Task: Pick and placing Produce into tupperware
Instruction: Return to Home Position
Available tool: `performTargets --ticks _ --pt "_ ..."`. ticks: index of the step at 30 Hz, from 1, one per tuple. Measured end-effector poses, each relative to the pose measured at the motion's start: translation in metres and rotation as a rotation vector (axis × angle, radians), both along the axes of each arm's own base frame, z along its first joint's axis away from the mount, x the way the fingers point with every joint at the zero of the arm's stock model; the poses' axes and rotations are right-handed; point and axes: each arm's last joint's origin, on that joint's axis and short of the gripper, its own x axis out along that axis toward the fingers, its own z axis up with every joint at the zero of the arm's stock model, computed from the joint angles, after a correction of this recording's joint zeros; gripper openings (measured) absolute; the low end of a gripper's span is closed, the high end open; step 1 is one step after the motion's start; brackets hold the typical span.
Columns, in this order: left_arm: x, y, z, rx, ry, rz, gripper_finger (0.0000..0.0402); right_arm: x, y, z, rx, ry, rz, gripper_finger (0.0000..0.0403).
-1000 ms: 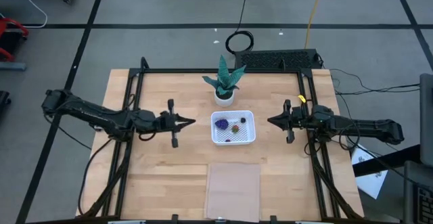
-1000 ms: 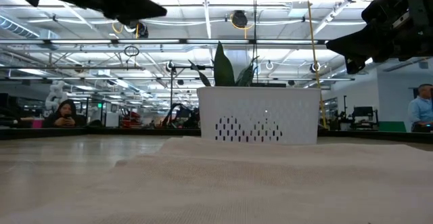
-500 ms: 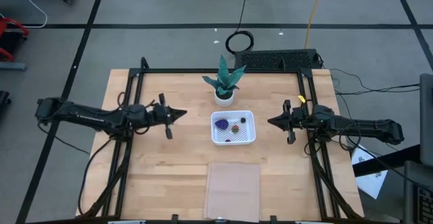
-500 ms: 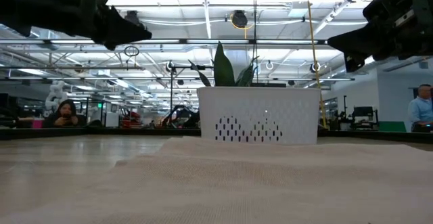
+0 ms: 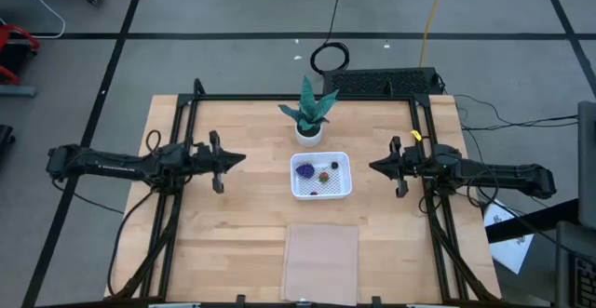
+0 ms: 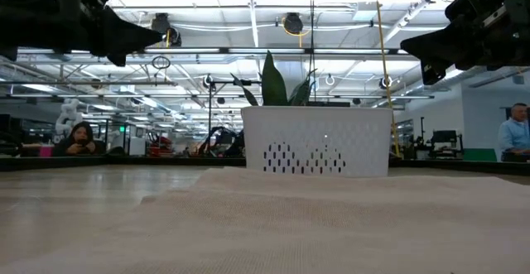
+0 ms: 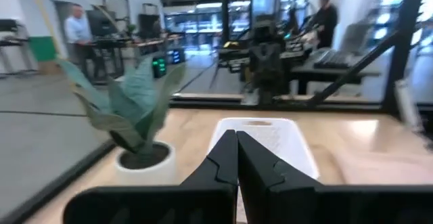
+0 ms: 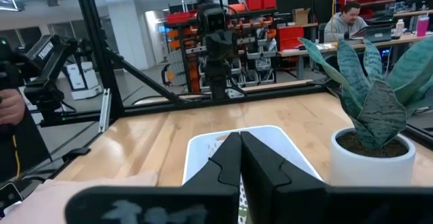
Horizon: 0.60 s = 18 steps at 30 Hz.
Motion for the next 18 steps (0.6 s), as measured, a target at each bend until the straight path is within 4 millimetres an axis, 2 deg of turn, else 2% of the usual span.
performTargets --ticks 6,18 --pt "-0.005 -0.004 -0.021 0.008 0.005 -0.101 0.0 0.0 0.0 0.002 0.003 -0.018 -0.004 0.0" --pt "-0.005 -0.004 -0.026 0.021 0.058 -0.069 0.0 0.0 0.001 0.002 0.01 -0.018 0.021 0.0"
